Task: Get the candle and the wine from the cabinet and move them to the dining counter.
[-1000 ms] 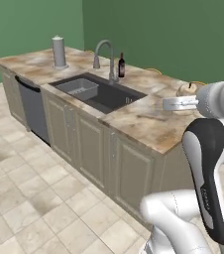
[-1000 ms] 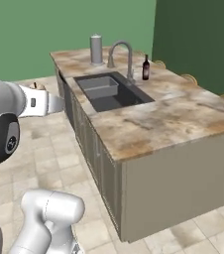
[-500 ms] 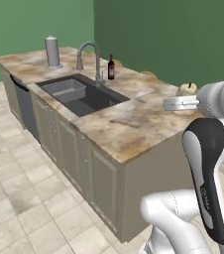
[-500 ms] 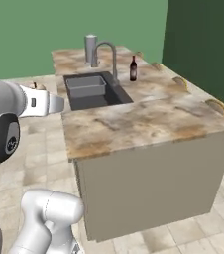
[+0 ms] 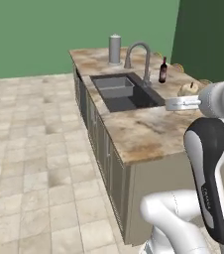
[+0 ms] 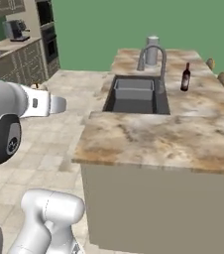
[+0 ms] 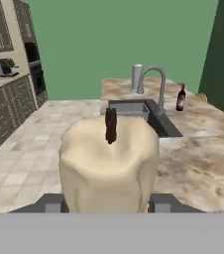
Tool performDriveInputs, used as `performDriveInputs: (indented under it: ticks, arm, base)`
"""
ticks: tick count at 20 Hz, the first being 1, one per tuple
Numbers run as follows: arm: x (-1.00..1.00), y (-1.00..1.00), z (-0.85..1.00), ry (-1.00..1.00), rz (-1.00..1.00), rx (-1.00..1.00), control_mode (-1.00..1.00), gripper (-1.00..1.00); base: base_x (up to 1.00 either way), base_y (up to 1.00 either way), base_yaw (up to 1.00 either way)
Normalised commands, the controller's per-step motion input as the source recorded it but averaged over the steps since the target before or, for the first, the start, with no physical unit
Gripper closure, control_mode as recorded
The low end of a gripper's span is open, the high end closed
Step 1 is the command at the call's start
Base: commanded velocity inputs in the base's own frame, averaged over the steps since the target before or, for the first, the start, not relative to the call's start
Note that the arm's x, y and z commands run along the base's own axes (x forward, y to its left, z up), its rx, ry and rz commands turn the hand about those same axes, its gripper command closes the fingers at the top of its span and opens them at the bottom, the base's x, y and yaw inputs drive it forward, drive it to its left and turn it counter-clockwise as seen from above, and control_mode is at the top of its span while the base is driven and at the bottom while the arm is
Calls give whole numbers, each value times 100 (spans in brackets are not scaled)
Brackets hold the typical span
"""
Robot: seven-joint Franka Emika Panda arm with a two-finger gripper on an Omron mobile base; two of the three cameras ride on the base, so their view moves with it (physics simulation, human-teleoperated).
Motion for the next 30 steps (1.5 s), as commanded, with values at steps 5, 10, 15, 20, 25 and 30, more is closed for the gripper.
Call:
performDriveInputs:
  ticks: [5, 10, 15, 20, 25, 30]
  arm:
    - [0, 0, 0, 0, 0, 0, 100, 100]
    - [0, 0, 0, 0, 0, 0, 100, 100]
    - [0, 0, 0, 0, 0, 0, 100, 100]
    - [0, 0, 0, 0, 0, 0, 100, 100]
    - [0, 0, 0, 0, 0, 0, 100, 100]
    - [0, 0, 0, 0, 0, 0, 100, 100]
  base:
    - [0, -88, 59]
    - [0, -100, 52]
    - [-1, -100, 43]
    - [-10, -100, 38]
    - [-10, -100, 37]
    - [-13, -100, 37]
